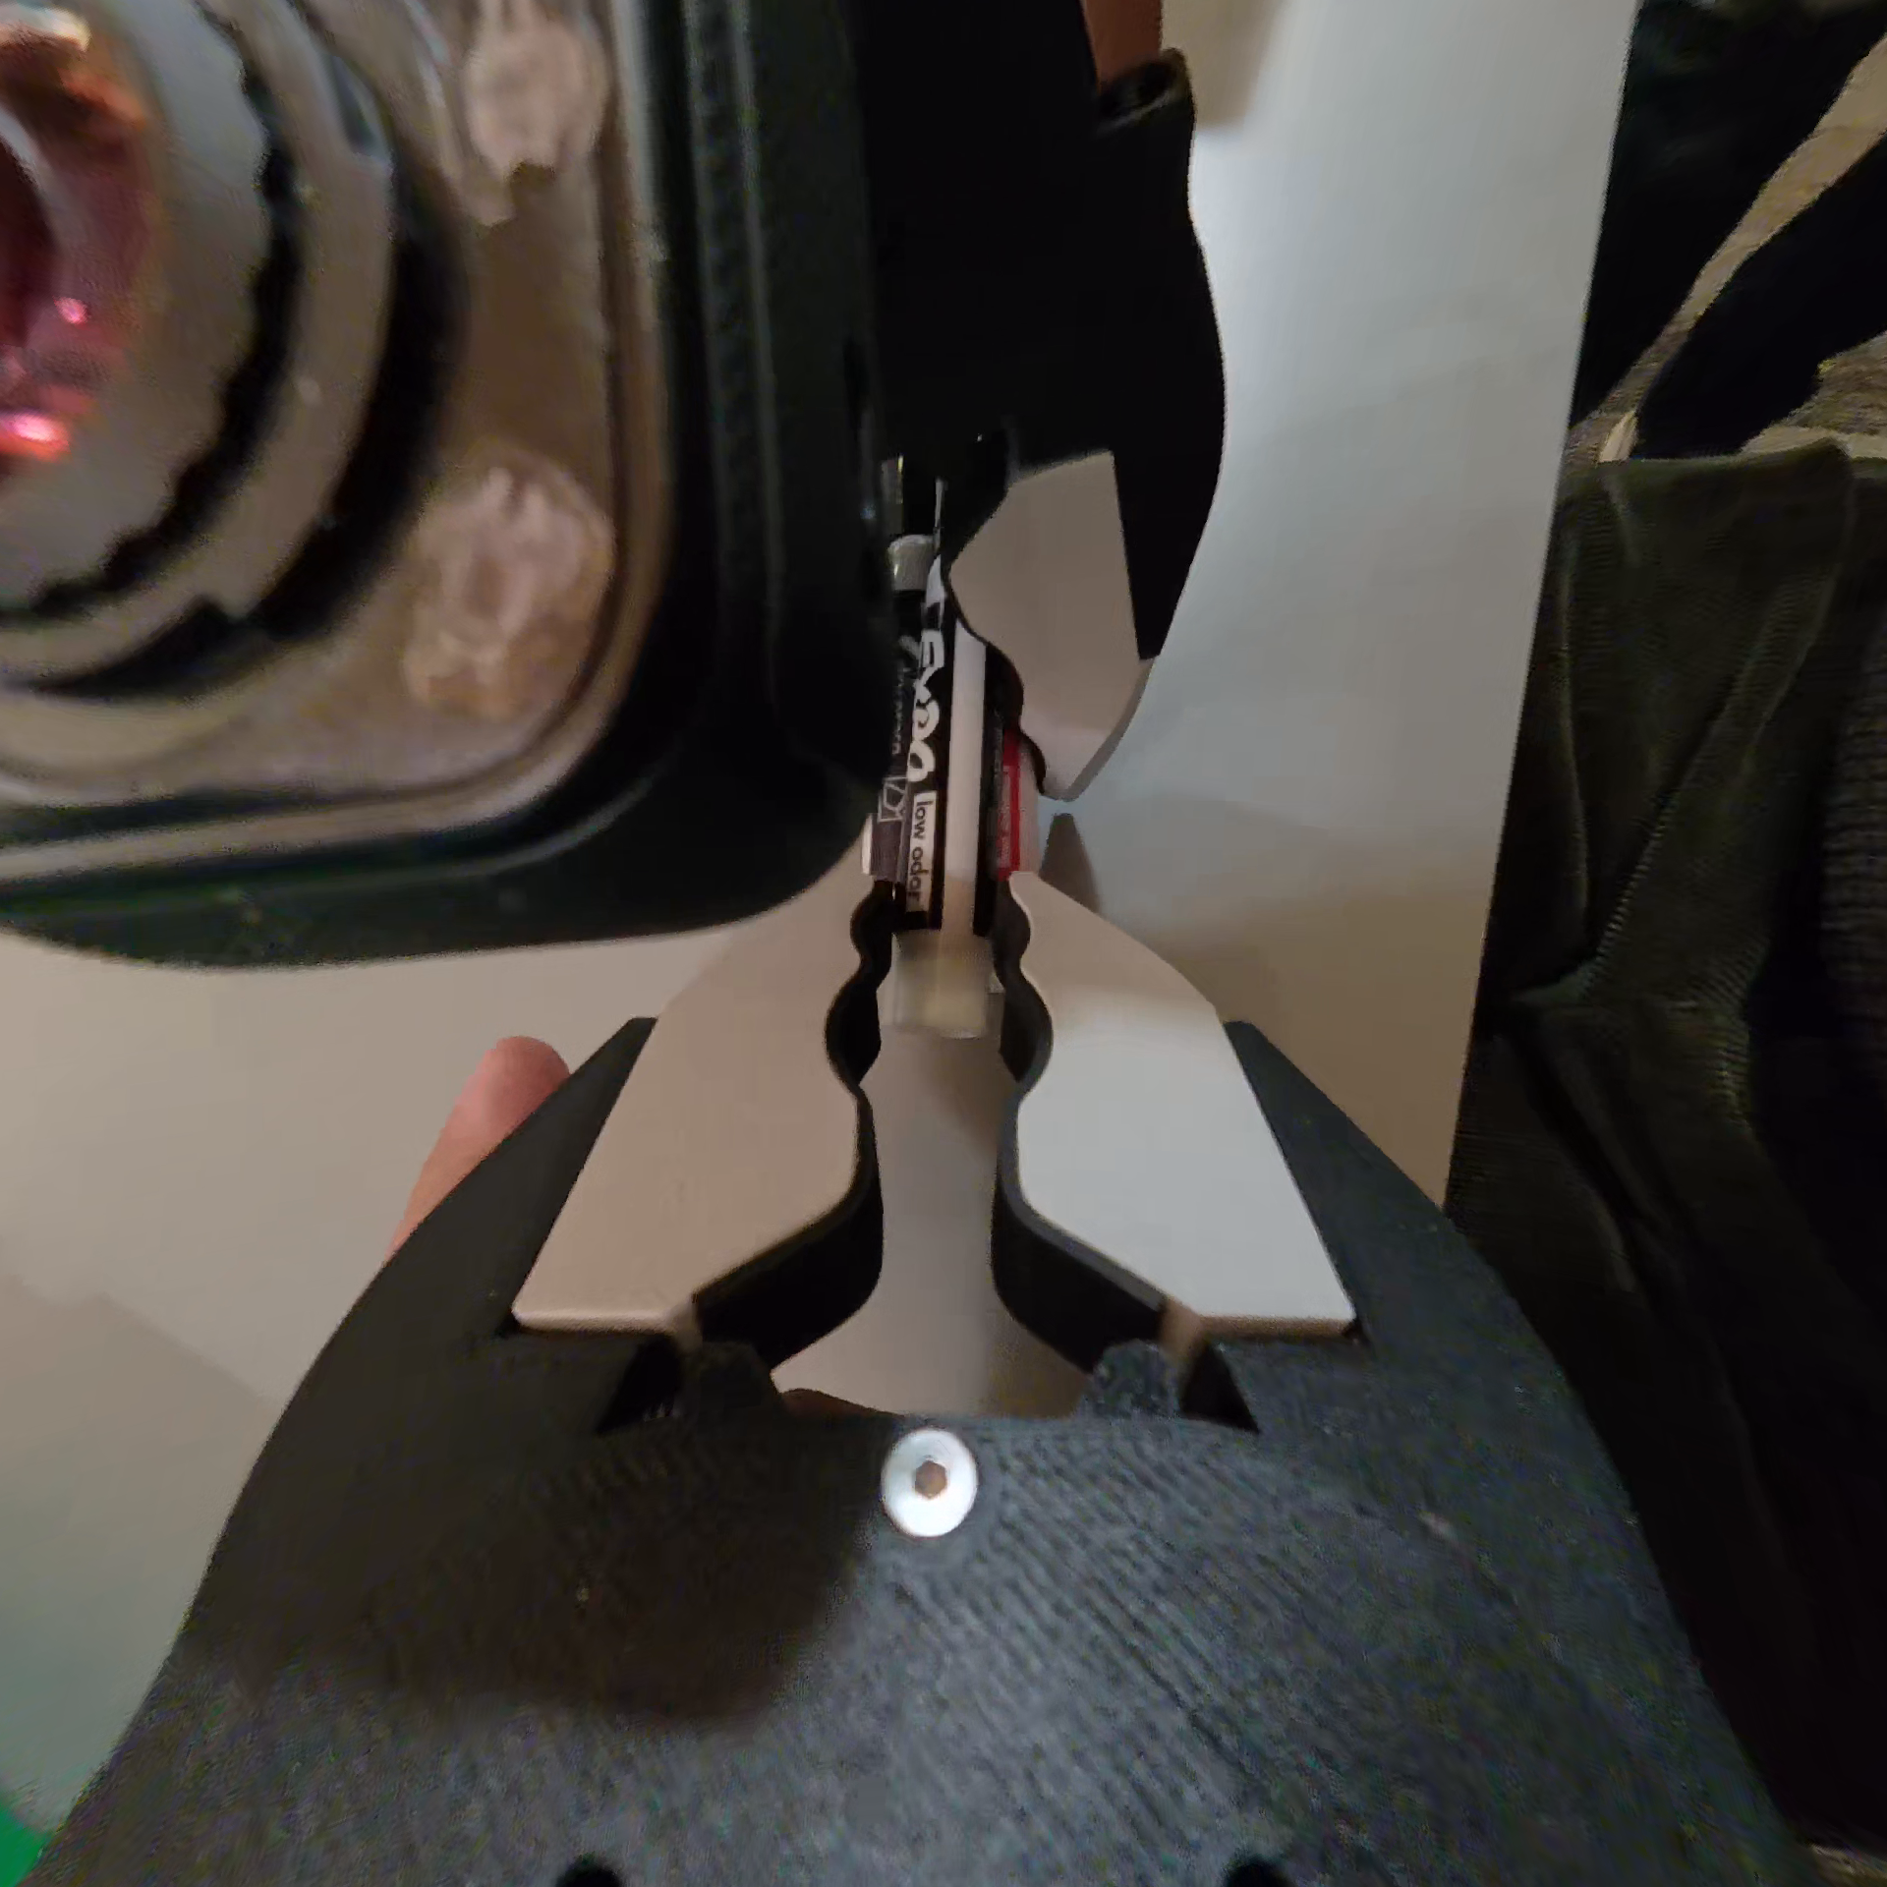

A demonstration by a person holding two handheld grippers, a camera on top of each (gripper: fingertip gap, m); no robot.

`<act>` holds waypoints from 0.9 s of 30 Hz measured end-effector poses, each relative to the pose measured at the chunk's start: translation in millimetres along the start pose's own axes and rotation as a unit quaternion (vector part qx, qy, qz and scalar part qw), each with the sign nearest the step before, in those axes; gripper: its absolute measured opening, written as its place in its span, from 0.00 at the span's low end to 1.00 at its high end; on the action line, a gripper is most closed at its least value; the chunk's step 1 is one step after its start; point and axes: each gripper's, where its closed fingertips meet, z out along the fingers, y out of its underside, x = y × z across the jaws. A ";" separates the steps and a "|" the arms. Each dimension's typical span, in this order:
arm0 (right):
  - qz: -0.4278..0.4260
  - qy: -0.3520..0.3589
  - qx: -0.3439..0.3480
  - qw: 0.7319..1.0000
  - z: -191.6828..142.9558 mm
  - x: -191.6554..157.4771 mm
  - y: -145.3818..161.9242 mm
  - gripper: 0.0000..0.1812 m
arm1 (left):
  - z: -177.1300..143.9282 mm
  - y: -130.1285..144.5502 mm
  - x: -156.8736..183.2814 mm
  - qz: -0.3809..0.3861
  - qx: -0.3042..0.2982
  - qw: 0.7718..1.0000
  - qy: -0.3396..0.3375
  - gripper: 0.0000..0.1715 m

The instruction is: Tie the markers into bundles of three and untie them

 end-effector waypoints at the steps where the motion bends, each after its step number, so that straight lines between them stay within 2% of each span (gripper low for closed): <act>1: 0.001 -0.001 0.002 1.000 0.6 -1.4 -0.1 0.21 | 0.4 -0.4 1.3 0.001 0.001 1.000 0.002 0.12; 7: 0.016 -0.005 0.019 1.000 0.2 -4.1 -0.9 0.21 | 3.5 -5.6 -2.7 -0.002 0.008 1.000 -0.030 0.12; 10: 0.023 -0.003 0.027 0.999 -2.0 -4.0 1.4 0.20 | 1.9 -7.1 -2.9 -0.006 0.013 0.999 -0.036 0.20; 16: 0.041 0.002 0.034 0.999 -5.3 -2.3 9.7 0.21 | -2.7 -5.7 -8.8 -0.018 0.018 0.998 -0.053 0.27; 27: 0.094 0.016 0.024 0.995 -12.8 -1.8 27.4 0.21 | -0.5 -13.9 -0.9 -0.036 0.044 0.997 -0.043 0.25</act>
